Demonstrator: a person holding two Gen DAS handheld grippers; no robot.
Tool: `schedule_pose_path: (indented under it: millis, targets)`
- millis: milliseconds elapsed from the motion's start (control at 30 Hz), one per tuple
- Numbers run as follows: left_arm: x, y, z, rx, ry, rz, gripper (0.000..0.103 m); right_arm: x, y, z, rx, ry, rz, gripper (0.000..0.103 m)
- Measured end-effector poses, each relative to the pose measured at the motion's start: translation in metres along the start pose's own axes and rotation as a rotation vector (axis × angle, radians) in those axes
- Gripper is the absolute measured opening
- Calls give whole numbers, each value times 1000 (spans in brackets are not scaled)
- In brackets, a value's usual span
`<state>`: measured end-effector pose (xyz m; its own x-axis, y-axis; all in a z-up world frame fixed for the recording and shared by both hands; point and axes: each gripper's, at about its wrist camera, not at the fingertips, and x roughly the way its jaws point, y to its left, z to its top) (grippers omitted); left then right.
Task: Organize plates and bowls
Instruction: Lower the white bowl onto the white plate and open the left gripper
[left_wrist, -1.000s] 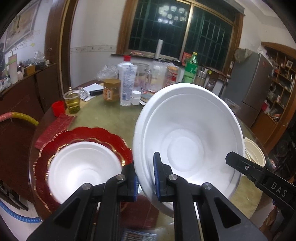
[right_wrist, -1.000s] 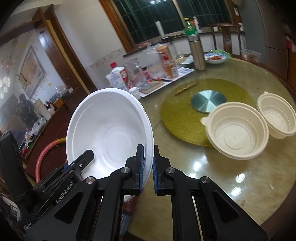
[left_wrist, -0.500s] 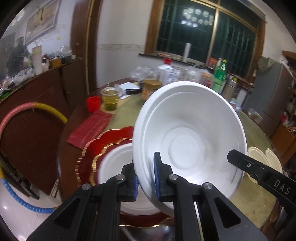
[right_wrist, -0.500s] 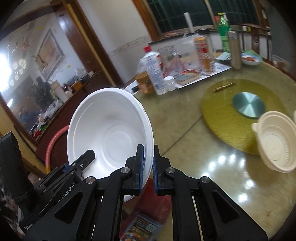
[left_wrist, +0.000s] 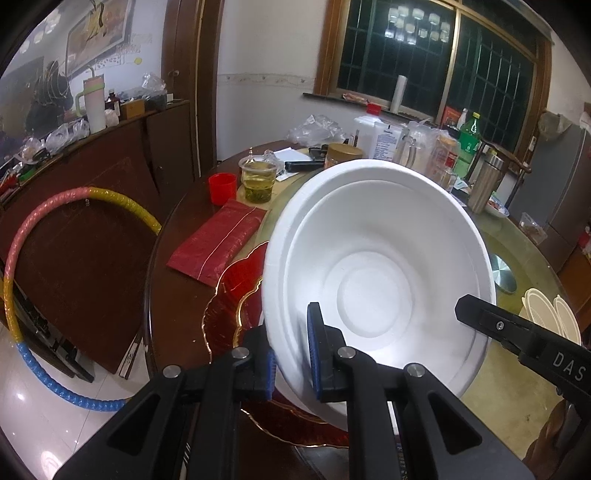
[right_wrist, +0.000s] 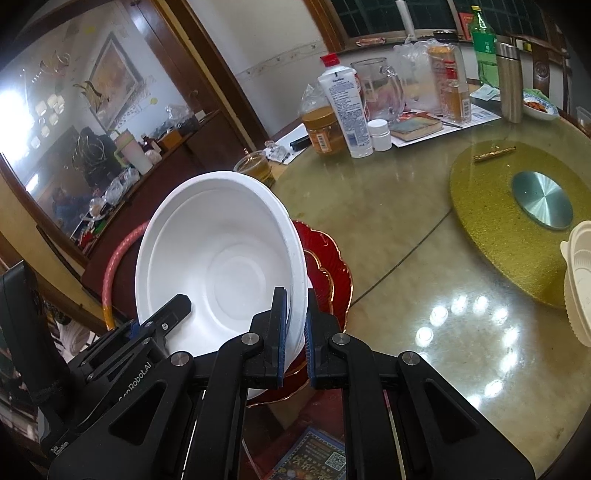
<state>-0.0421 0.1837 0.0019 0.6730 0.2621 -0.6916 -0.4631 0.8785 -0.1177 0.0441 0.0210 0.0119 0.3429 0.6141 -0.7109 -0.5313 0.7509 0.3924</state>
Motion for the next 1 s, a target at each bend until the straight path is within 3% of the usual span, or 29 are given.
schedule_pose_path:
  millis: [1000]
  targets:
    - [14, 19, -4, 1, 93, 4, 14, 22, 12, -2, -29, 110, -7, 9]
